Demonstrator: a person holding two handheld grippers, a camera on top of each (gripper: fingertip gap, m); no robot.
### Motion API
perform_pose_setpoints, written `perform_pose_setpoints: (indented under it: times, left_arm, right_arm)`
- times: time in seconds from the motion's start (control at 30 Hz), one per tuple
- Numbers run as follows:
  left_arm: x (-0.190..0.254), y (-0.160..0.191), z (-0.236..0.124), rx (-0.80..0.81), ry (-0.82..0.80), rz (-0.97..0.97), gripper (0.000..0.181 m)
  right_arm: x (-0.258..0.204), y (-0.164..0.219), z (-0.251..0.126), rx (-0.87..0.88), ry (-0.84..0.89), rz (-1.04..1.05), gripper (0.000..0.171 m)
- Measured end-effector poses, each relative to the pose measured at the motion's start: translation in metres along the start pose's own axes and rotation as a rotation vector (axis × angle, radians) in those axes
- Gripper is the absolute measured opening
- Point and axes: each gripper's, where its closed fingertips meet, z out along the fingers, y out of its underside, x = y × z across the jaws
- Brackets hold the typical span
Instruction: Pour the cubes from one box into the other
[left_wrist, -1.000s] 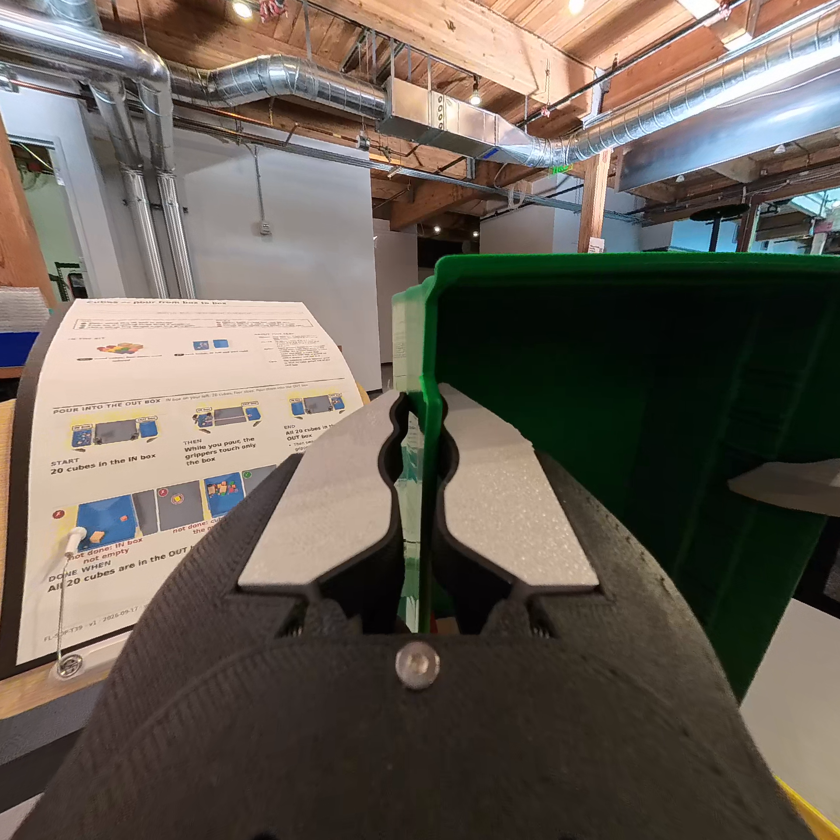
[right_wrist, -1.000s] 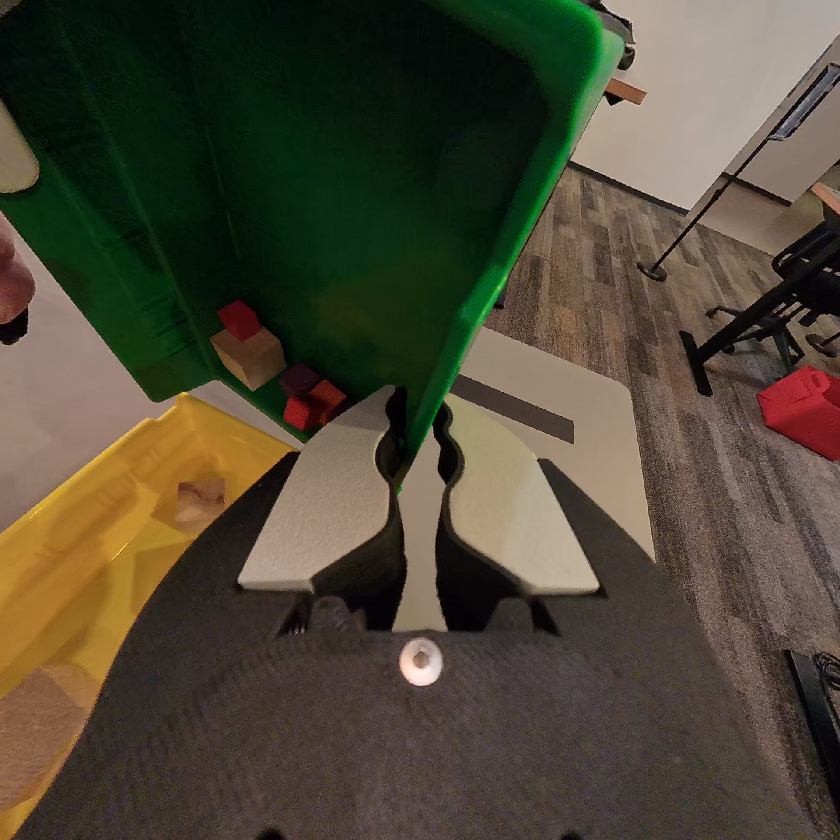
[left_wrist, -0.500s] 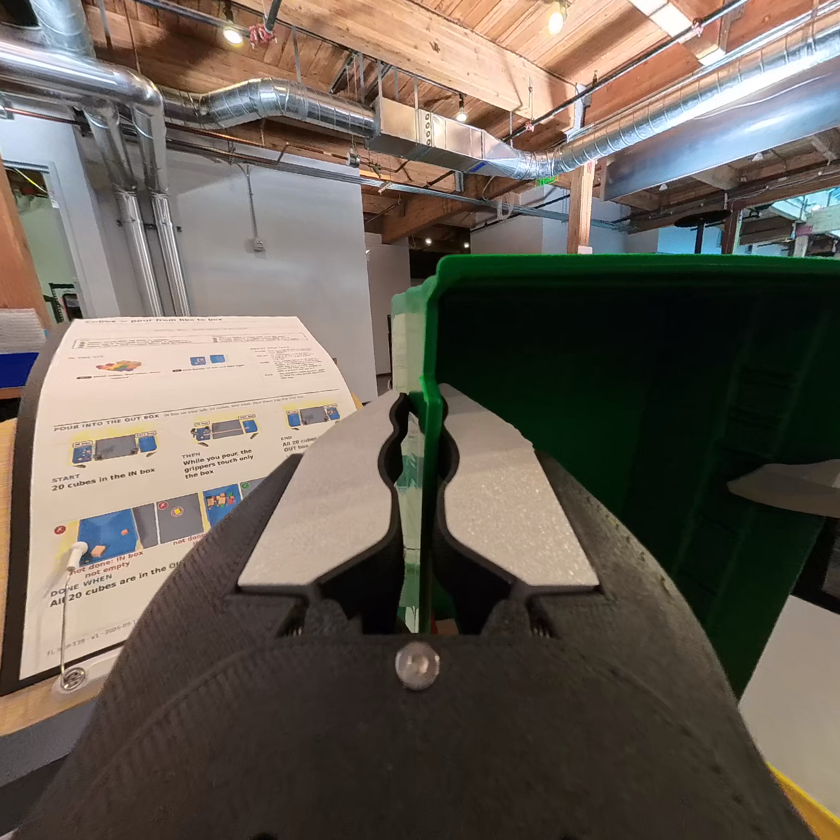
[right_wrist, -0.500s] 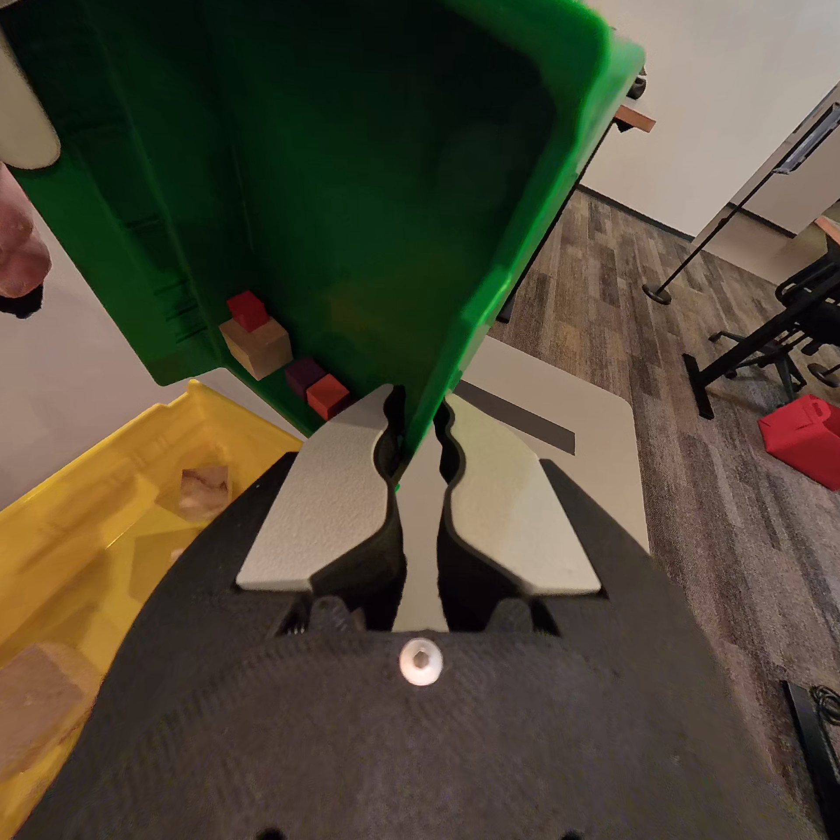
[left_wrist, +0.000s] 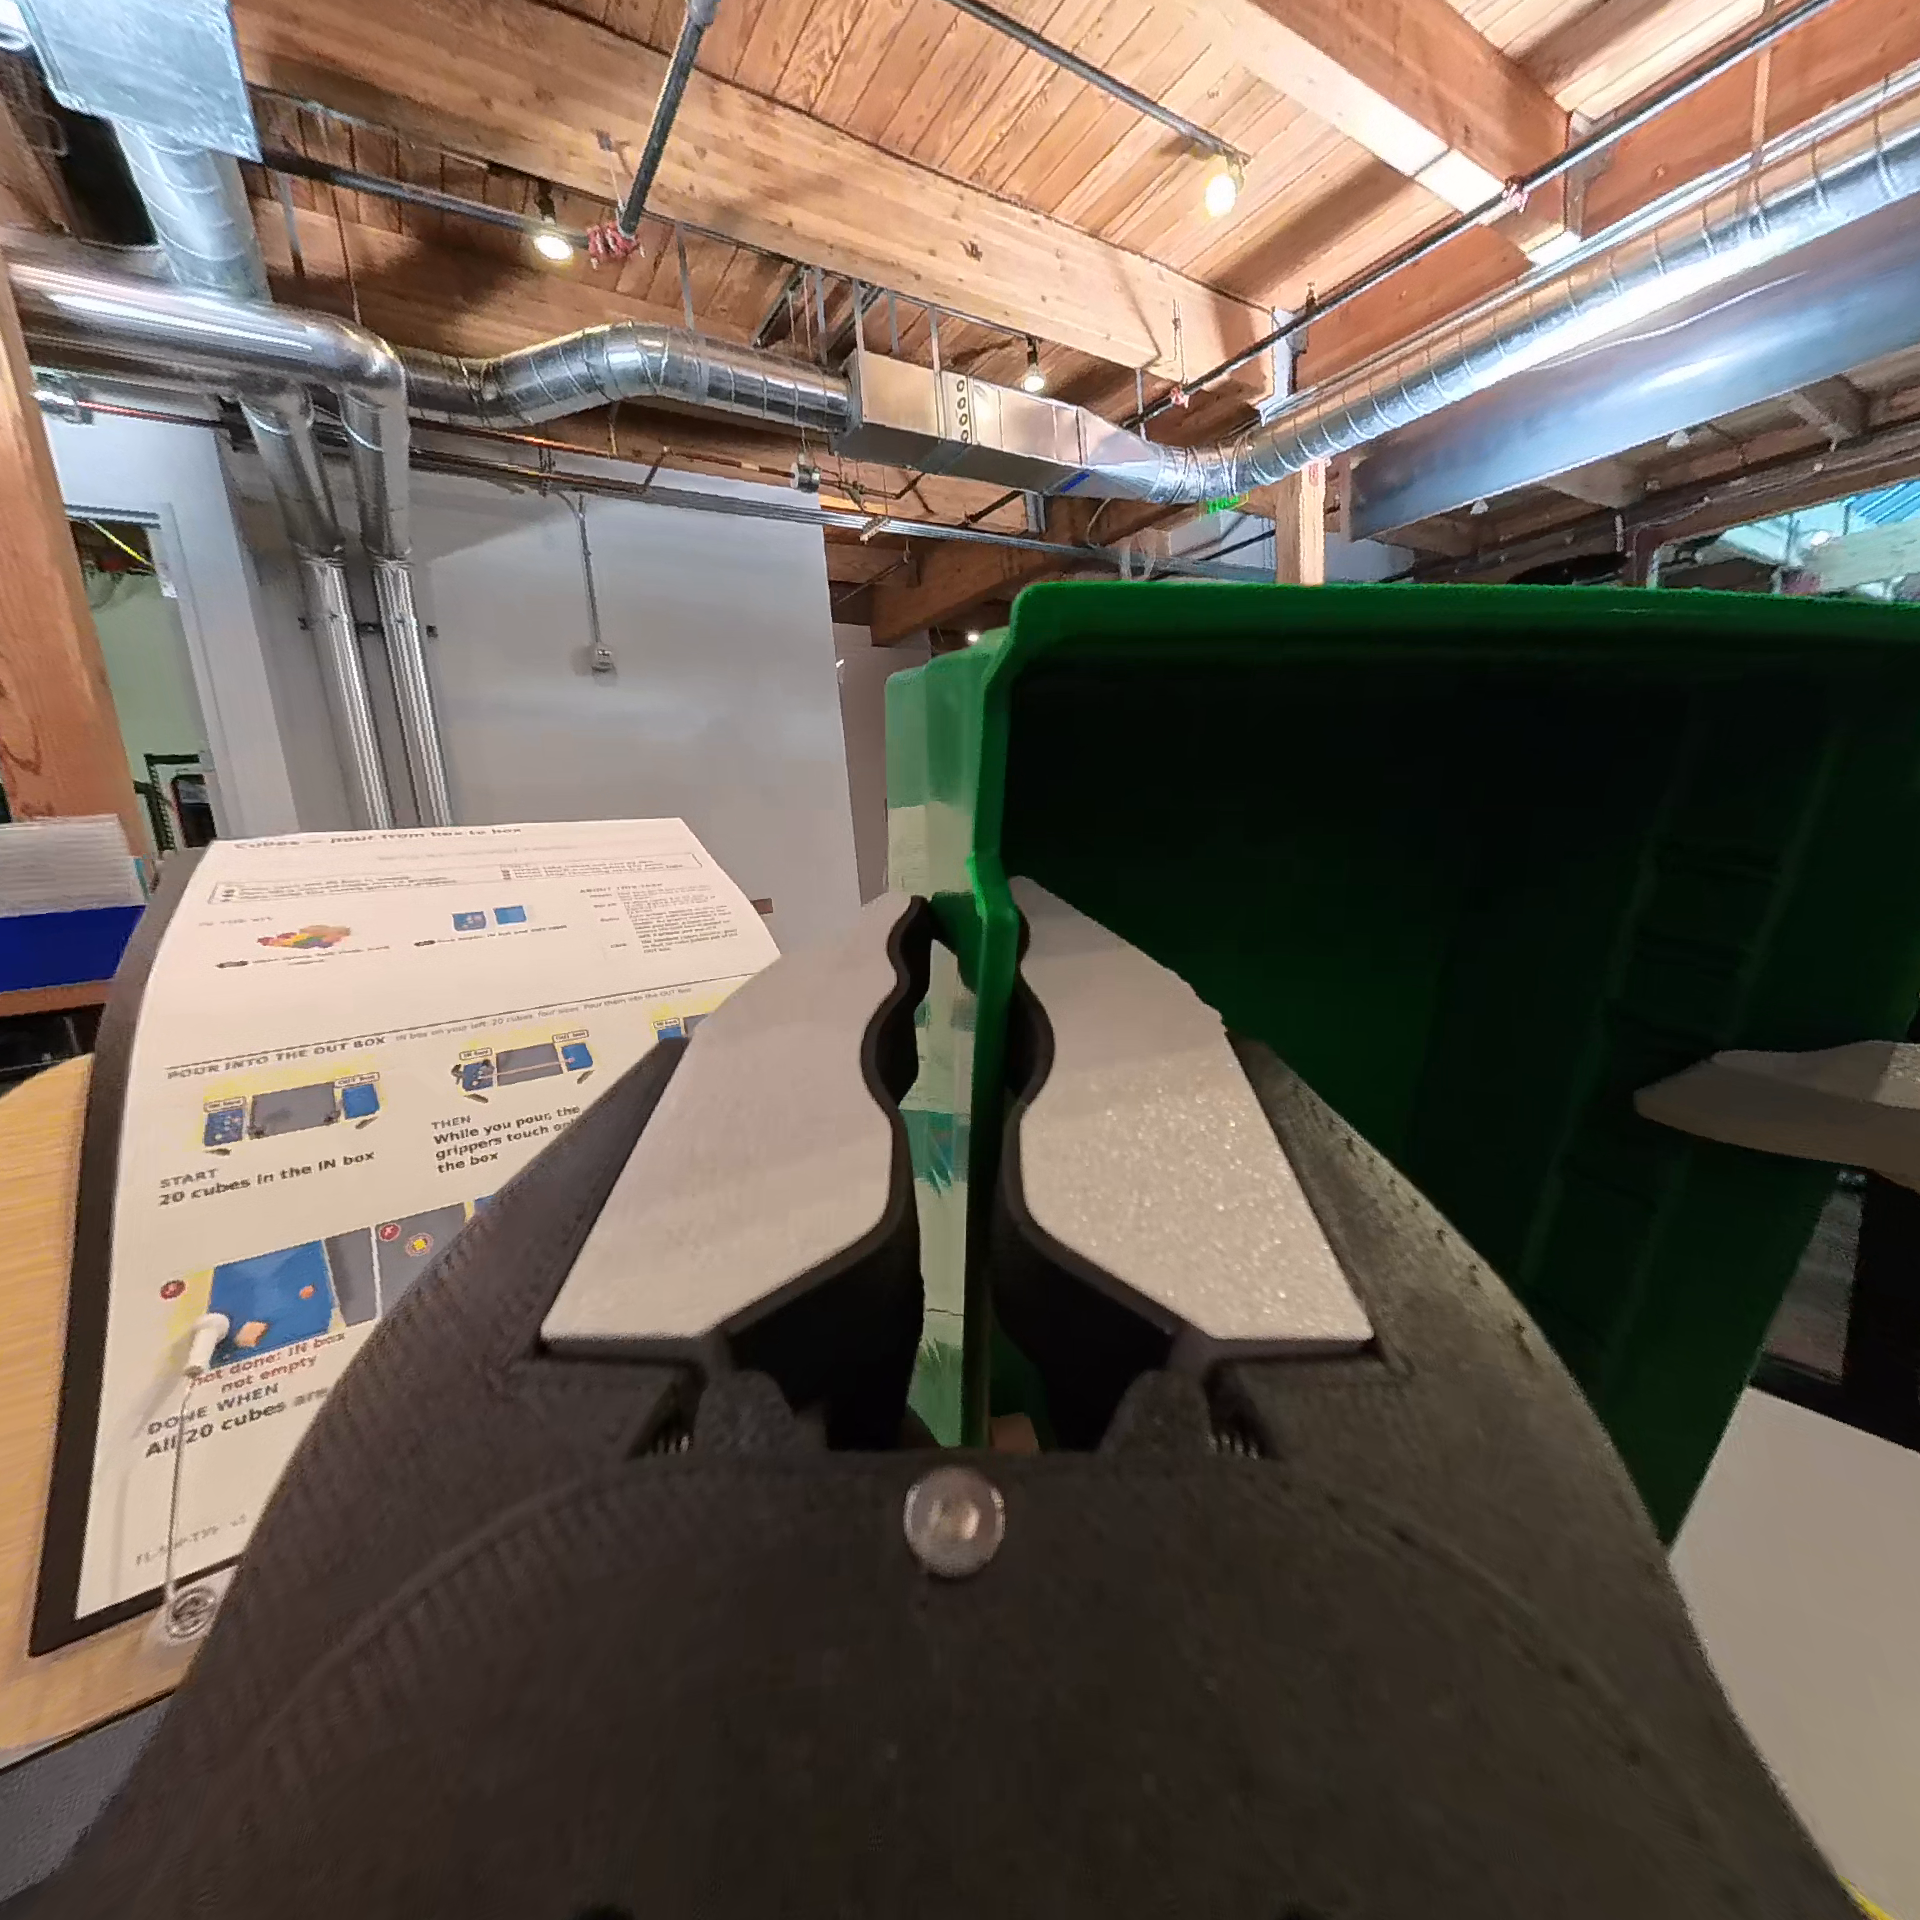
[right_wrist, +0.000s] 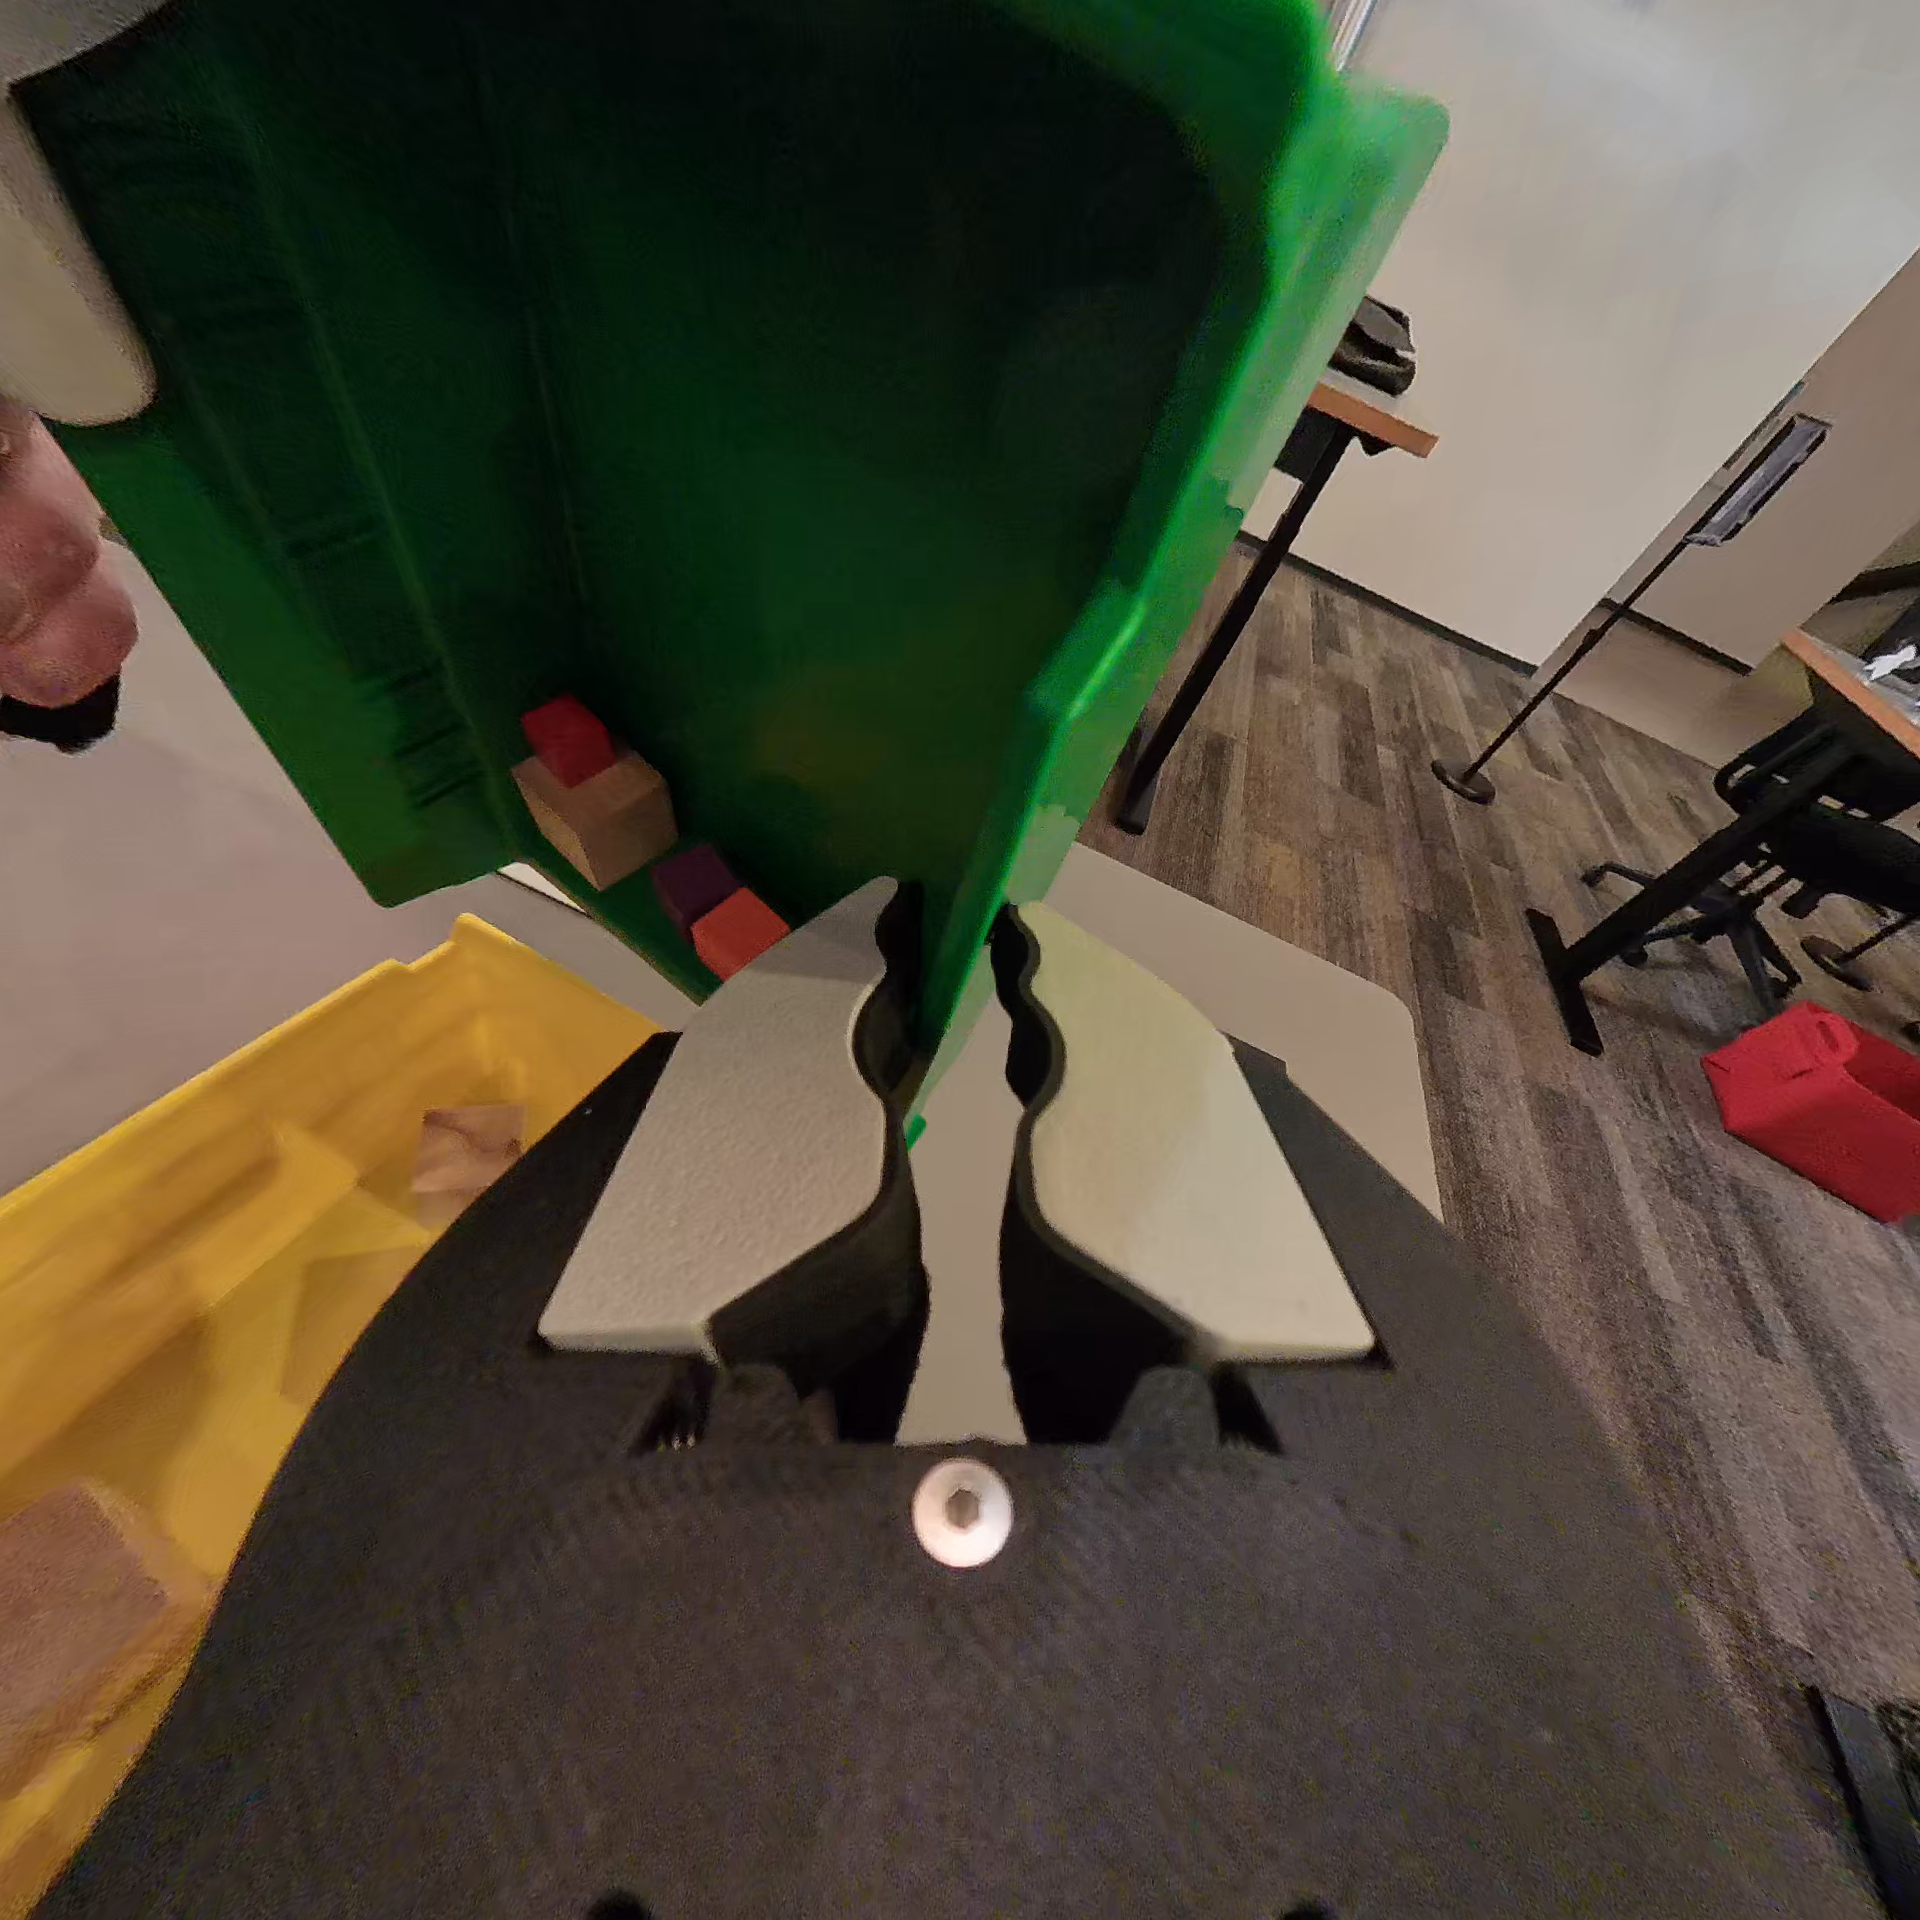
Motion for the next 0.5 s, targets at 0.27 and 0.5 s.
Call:
perform_pose_setpoints:
  times: [0.27, 0.5]
  left_arm:
    - [0.002, -0.009, -0.012, 0.032, -0.001, -0.033, 0.011]
    - [0.001, -0.011, -0.016, 0.039, -0.008, -0.020, 0.010]
  right_arm:
    - [-0.005, -0.009, -0.013, 0.035, 0.010, -0.020, 0.009]
    - [-0.010, -0.008, -0.014, 0.035, 0.010, -0.028, 0.009]
